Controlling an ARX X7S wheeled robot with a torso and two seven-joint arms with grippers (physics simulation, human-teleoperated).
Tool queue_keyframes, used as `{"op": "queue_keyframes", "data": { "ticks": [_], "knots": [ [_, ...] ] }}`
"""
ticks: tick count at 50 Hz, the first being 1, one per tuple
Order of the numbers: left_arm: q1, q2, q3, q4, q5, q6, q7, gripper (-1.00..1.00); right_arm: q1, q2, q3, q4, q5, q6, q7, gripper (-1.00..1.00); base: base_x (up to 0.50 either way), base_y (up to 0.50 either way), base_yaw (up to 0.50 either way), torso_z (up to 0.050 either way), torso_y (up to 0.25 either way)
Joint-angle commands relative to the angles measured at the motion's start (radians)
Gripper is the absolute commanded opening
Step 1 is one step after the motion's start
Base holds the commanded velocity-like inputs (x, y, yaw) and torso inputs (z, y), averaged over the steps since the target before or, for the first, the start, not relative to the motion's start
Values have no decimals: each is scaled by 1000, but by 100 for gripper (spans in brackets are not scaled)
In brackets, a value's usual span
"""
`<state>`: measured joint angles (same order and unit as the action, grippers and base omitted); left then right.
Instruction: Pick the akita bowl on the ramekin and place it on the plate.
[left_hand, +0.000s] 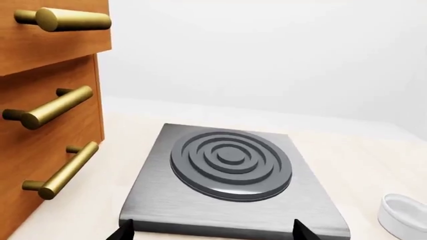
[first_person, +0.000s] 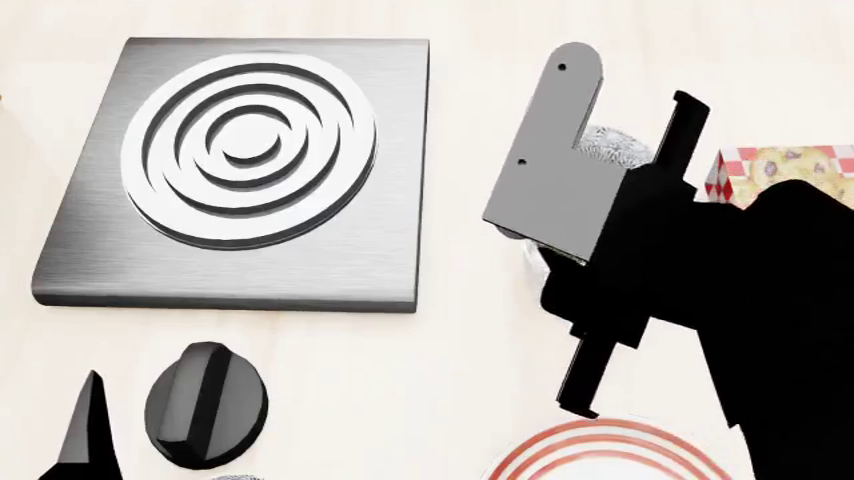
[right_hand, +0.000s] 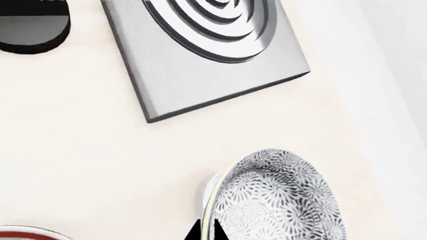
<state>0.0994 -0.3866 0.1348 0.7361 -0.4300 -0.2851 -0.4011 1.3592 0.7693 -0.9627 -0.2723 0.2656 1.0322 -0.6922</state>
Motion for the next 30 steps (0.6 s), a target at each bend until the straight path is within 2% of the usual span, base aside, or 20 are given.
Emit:
{"op": "queue_keyframes", "data": {
  "ticks": [1, 13, 30],
  "knots": [
    [-2, -4, 1, 3, -2, 0, -5, 100, -17, 109, 13, -254, 42, 88, -22, -100, 0, 0, 0, 0, 0],
    [0, -7, 4, 5, -2, 4, -8, 100, -117, 221, 97, -546, 159, 198, 21, -100, 0, 0, 0, 0, 0],
    [-1, -10, 11, -2, -1, 10, -10, 100, -252, 300, 197, -667, 273, 211, 85, -100, 0, 0, 0, 0, 0]
  ]
}}
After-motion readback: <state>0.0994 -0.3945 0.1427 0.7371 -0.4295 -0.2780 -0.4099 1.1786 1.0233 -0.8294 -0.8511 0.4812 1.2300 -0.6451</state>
